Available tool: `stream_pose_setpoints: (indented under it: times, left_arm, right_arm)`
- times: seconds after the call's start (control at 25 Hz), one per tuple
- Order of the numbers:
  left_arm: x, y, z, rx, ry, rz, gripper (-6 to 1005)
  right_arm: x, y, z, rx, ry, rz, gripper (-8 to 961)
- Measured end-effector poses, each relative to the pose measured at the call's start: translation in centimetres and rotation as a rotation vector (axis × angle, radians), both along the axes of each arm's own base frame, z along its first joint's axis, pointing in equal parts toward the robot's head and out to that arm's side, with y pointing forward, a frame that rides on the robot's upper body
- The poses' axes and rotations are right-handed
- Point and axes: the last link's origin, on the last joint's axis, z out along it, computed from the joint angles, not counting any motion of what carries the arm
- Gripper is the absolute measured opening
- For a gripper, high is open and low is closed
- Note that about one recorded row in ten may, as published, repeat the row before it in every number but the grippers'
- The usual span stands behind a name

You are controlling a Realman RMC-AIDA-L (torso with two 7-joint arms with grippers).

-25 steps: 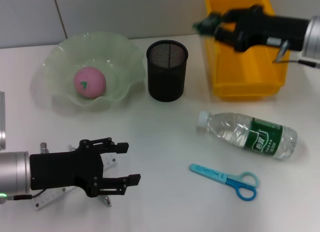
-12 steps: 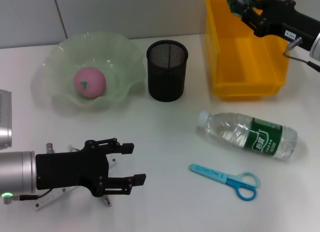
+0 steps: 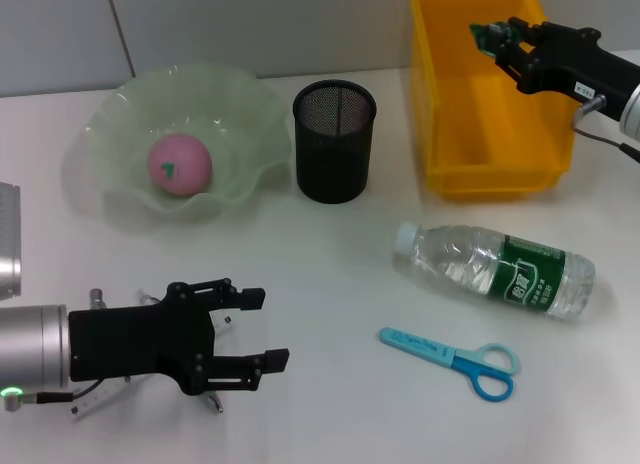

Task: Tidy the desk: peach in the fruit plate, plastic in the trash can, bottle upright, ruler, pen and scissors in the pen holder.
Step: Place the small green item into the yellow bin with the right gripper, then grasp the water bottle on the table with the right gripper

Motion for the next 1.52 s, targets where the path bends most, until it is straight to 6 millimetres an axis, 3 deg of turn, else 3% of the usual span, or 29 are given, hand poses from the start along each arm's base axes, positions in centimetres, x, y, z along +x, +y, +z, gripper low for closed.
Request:
stream_pose_setpoints:
  times: [0.16,0.84,1.12,1.36,1.52]
  left_arm:
    - [0.1,0.2,-0.1,0.011,0.001,-0.003,811]
    - [0.1,0.1,-0.4,-0.002,-0.001,0.008,811]
    - [0.0,-0.1,-0.6,-0.006,-0.004,0.012,811]
    - [0.0,0.0,-0.5,-0.003,-0.006,0.014,811]
    - [0.0,-0.1,-0.5,-0.004,-0.008,0.012,810]
  right_arm:
    - [0.3,0.1,-0.1,-0.001,0.0,-0.018,273]
    - [0.5,-0.1,-0.1,0.0,0.0,-0.022,740]
    - [-0.2,-0.1,0.8,0.055,0.137,-0.007,739]
    - [-2.5,-3.1,1.8,-0.069,0.35,0.181,739]
    - [-3.3,-4.5,2.3,-0.174,0.397,0.26,739]
